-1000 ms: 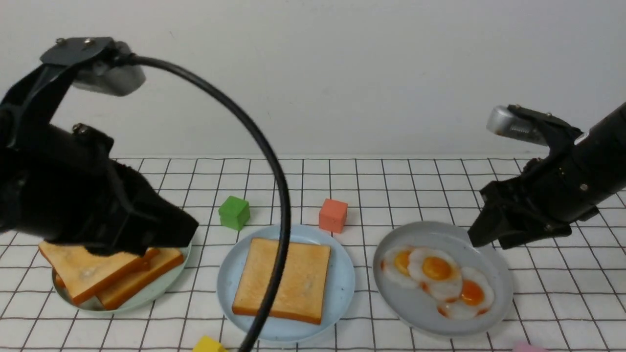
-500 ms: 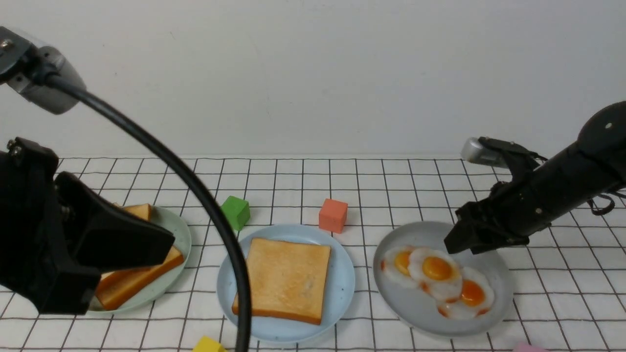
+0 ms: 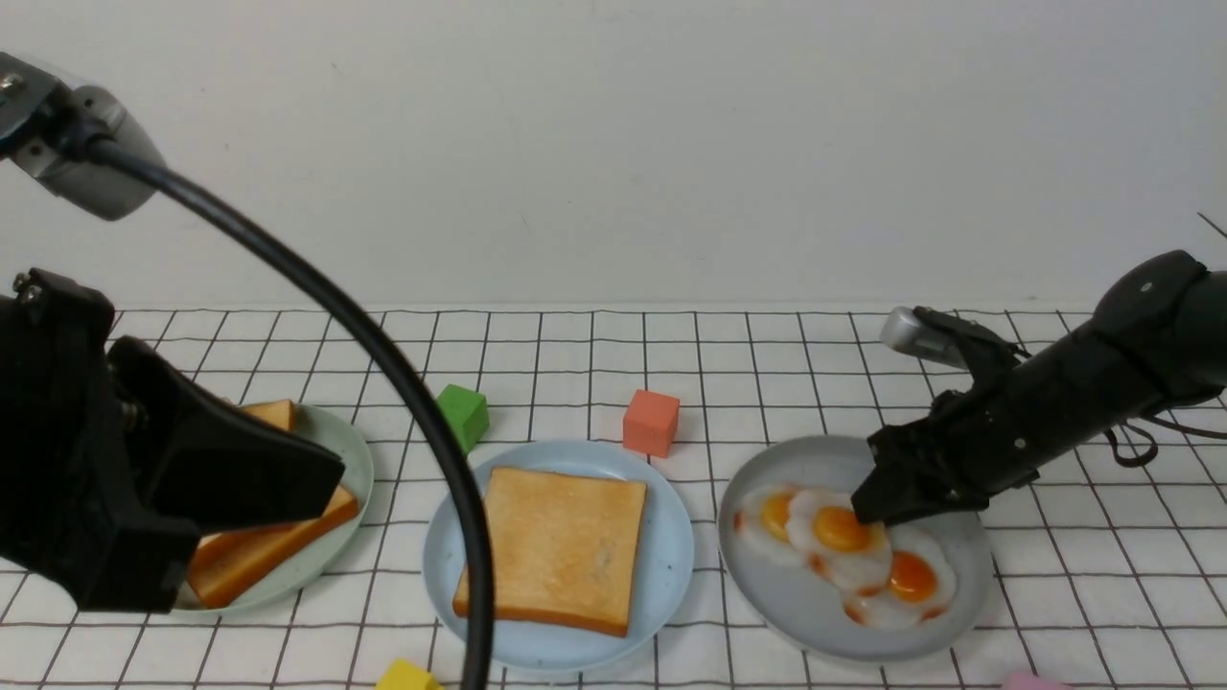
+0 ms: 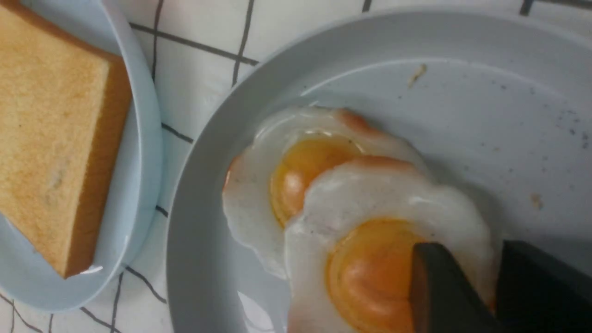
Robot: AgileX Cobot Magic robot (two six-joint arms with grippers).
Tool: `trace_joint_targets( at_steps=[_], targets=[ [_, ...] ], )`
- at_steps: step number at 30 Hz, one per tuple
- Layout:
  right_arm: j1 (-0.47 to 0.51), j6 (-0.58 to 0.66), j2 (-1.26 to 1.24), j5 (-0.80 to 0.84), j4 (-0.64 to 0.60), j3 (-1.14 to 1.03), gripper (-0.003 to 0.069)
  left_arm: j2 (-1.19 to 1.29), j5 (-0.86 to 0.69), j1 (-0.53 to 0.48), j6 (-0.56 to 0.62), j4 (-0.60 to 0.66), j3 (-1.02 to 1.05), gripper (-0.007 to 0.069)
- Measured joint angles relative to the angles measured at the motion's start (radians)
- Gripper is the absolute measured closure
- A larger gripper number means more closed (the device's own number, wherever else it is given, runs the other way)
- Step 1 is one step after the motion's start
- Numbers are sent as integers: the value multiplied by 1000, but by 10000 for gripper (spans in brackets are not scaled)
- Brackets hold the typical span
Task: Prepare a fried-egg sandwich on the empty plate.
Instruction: Use the right arm to grab a fried egg, then use the right arm to place the fried egg on the slice of bread in the middle
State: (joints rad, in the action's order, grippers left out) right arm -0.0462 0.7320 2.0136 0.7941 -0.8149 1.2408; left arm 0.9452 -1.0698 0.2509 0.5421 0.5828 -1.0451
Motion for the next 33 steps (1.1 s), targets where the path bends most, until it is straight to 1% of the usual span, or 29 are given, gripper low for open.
trace_joint_targets(
  at_steps=[2,3,4,13,16,19,21,22,23,25,26,29,33],
  targets=[
    [0,0,-1,-5,14,-1,608,0,0,0,-2,0,2,638],
    [1,0,-5,-5,15,-1,633,0,0,0,-2,0,1,638],
    [5,0,-10,-5,19,-1,642,0,0,0,-2,0,1,638],
    [47,-13,-92,2,38,1,642,0,0,0,-3,-15,2,638],
    [45,-19,-127,21,45,17,642,0,-2,0,-3,-23,2,638],
    [12,-44,-168,45,46,67,642,-4,-26,0,-31,-48,2,638],
    [-38,-70,-179,51,42,113,642,-20,-43,0,-74,-82,2,638],
    [-78,-88,-180,50,34,133,642,-38,-50,0,-104,-101,2,638],
    [-94,-90,-180,47,32,141,642,-41,-50,0,-117,-109,2,638],
    [-197,-115,-170,24,6,185,642,-88,-55,0,-205,-170,2,638],
    [-224,-122,-162,18,-6,198,642,-105,-57,0,-228,-191,2,638],
    [-350,-132,-97,-2,-36,274,642,-169,-68,0,-332,-269,2,638],
    [-442,-146,12,-13,-33,351,642,-227,-104,0,-412,-350,2,638]
  ],
)
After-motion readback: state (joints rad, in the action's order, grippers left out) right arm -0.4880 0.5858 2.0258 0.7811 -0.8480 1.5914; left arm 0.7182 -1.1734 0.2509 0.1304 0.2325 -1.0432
